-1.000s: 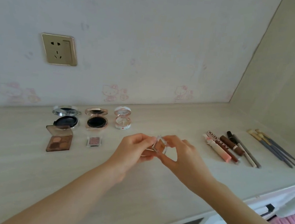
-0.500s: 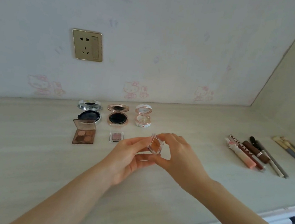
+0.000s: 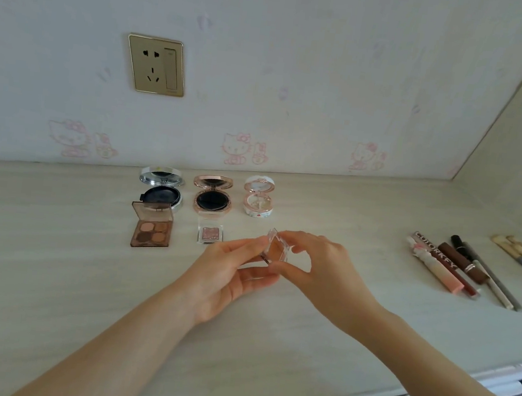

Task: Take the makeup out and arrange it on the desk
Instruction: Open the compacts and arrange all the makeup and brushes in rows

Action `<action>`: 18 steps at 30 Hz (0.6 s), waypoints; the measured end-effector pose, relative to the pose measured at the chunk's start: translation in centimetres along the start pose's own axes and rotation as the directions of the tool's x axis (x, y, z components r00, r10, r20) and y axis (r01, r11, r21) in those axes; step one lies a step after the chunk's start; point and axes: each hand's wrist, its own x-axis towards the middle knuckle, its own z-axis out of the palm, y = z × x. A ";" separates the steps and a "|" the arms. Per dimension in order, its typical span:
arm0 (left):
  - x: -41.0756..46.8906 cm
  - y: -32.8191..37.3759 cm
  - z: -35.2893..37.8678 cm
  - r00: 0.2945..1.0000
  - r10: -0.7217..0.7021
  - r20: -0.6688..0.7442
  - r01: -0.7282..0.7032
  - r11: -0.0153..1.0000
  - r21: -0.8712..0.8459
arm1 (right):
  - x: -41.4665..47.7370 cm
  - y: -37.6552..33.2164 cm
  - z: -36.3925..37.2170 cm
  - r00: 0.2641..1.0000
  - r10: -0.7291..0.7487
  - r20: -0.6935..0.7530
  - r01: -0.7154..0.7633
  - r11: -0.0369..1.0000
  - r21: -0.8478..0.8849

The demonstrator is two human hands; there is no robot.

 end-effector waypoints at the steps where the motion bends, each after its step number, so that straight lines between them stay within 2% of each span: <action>1: 0.0 0.0 -0.1 1.000 -0.001 -0.001 0.001 1.000 0.000 | 0.0 0.0 -0.1 1.000 0.000 0.010 0.000 1.000 0.010; 6: -0.2 0.1 -0.1 1.000 0.011 0.002 -0.011 1.000 0.001 | 0.1 -0.2 -0.8 0.999 0.013 0.051 -0.014 1.000 0.026; 12: -0.2 0.0 0.0 0.999 0.032 0.014 -0.032 0.998 0.051 | 0.4 0.5 -0.4 1.000 -0.013 0.025 0.012 0.999 0.034; 15: -0.2 -0.1 0.0 0.998 0.058 -0.001 -0.057 0.987 0.147 | 0.6 0.7 -0.4 0.999 -0.043 0.001 0.043 0.997 0.069; 18: -0.2 0.0 0.2 0.988 0.138 -0.072 -0.110 0.948 0.299 | 1.0 0.9 -0.3 1.000 -0.008 -0.022 0.010 0.995 0.100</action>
